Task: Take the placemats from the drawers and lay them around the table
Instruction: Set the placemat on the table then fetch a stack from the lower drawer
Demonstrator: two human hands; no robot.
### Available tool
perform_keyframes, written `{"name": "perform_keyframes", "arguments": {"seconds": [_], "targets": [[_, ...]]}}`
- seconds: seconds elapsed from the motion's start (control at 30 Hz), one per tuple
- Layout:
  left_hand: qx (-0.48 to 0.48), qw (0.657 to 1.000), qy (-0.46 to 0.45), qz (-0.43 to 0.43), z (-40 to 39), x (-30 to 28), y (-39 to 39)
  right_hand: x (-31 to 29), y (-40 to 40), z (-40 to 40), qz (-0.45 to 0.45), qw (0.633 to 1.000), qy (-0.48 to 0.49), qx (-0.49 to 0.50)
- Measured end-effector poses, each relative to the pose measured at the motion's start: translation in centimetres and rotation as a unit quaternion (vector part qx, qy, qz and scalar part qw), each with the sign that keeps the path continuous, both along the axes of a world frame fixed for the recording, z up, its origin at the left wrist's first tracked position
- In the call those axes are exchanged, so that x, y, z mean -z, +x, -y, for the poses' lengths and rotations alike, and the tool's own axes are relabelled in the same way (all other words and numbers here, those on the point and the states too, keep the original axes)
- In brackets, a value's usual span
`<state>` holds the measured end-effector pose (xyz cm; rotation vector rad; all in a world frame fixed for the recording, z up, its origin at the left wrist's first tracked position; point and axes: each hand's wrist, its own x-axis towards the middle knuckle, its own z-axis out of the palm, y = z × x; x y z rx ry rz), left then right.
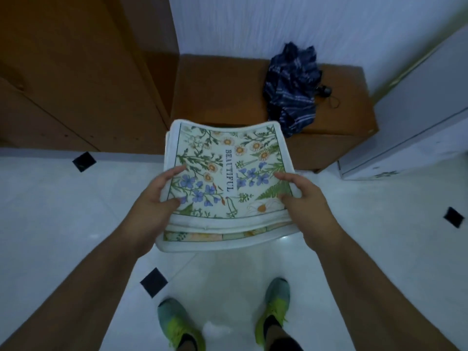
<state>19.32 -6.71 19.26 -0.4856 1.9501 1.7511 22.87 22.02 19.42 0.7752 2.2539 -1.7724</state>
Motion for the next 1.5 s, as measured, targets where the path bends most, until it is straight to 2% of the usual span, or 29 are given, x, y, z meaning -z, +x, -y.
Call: {"name": "perform_keyframes", "arguments": {"seconds": [0.2, 0.3, 0.4, 0.5, 0.6, 0.67, 0.77, 0.83, 0.97, 1.07, 1.17, 1.27, 1.5], "targets": [[-0.007, 0.991, 0.047, -0.121, -0.1, -19.7, 3.1, -18.7, 3.5, 0.0, -0.134, 0.991, 0.0, 0.013], [-0.005, 0.978, 0.087, -0.188, 0.7, -29.8, 5.0, -28.0, 5.1, -0.2, -0.23, 0.973, -0.003, 0.019], [0.007, 0.96, 0.121, -0.253, 1.6, -39.8, 6.8, -37.3, 6.5, -0.9, -0.289, 0.957, -0.012, -0.004], [0.014, 0.943, 0.128, -0.306, 2.3, -46.0, 7.7, -44.1, 6.5, -1.6, -0.307, 0.95, -0.02, -0.054], [-0.033, 0.937, 0.167, -0.304, 2.0, -50.3, 8.5, -49.3, 6.6, -1.9, -0.308, 0.945, -0.105, -0.047], [-0.061, 0.942, 0.152, -0.293, 1.2, -51.6, 8.5, -51.0, 6.2, -1.9, -0.298, 0.946, -0.125, -0.025], [-0.069, 0.945, 0.075, -0.311, 0.0, -52.0, 8.7, -51.4, 5.2, -1.8, -0.302, 0.951, -0.058, -0.04], [-0.071, 0.94, 0.07, -0.325, -0.3, -51.9, 9.2, -51.3, 5.1, -1.9, -0.313, 0.948, -0.039, -0.05], [-0.067, 0.925, 0.052, -0.369, -0.1, -52.5, 10.5, -51.4, 4.6, -2.3, -0.34, 0.932, -0.065, -0.111], [-0.05, 0.918, 0.026, -0.392, -0.2, -53.0, 11.0, -51.4, 3.4, -1.7, -0.363, 0.918, 0.008, -0.158], [-0.052, 0.914, -0.048, -0.4, 0.2, -52.2, 11.3, -50.9, 1.9, -0.6, -0.372, 0.904, 0.097, -0.19], [-0.096, 0.908, -0.109, -0.394, 1.5, -50.9, 12.3, -50.6, 0.8, 1.0, -0.366, 0.892, 0.121, -0.235], [-0.25, 0.889, -0.177, -0.34, 7.3, -48.2, 17.6, -49.6, -1.1, 9.8, -0.348, 0.863, 0.084, -0.357]]}}
